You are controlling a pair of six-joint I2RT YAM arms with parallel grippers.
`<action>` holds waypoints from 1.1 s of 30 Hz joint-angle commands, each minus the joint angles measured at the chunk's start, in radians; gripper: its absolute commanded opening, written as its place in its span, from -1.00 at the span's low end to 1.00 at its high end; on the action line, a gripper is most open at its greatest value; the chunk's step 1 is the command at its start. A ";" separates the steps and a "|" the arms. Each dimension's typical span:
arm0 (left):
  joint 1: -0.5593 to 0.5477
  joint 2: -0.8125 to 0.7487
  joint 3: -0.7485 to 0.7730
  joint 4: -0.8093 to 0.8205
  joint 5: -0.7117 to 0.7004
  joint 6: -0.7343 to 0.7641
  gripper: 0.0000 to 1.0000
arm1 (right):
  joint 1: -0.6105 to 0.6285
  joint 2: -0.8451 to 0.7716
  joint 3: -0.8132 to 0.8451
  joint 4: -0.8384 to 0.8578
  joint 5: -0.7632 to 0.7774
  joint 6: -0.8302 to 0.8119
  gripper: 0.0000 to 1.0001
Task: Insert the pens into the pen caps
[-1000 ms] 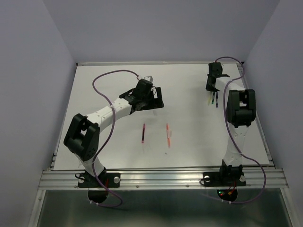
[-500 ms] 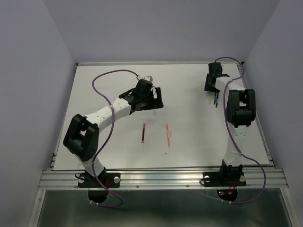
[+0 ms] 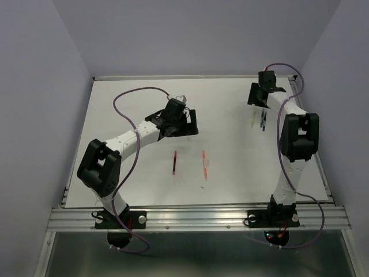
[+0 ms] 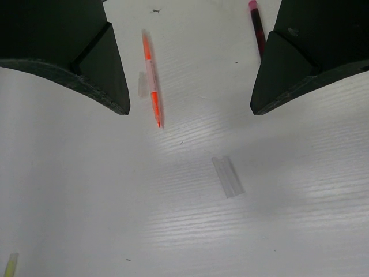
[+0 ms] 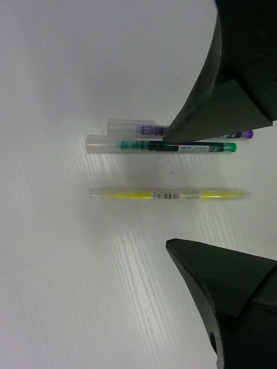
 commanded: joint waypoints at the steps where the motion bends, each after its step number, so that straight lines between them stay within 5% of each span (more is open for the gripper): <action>1: -0.011 -0.021 -0.031 -0.009 -0.015 0.018 0.98 | -0.008 -0.135 -0.057 0.056 -0.036 0.041 0.52; 19: -0.143 0.090 -0.023 -0.083 -0.068 -0.070 0.77 | -0.008 -0.427 -0.356 0.170 -0.022 0.119 0.69; 23: -0.179 0.131 -0.005 -0.101 -0.090 -0.111 0.68 | -0.008 -0.481 -0.422 0.184 -0.016 0.128 1.00; 33: -0.244 0.163 0.038 -0.161 -0.159 -0.177 0.59 | -0.008 -0.547 -0.485 0.187 0.015 0.153 1.00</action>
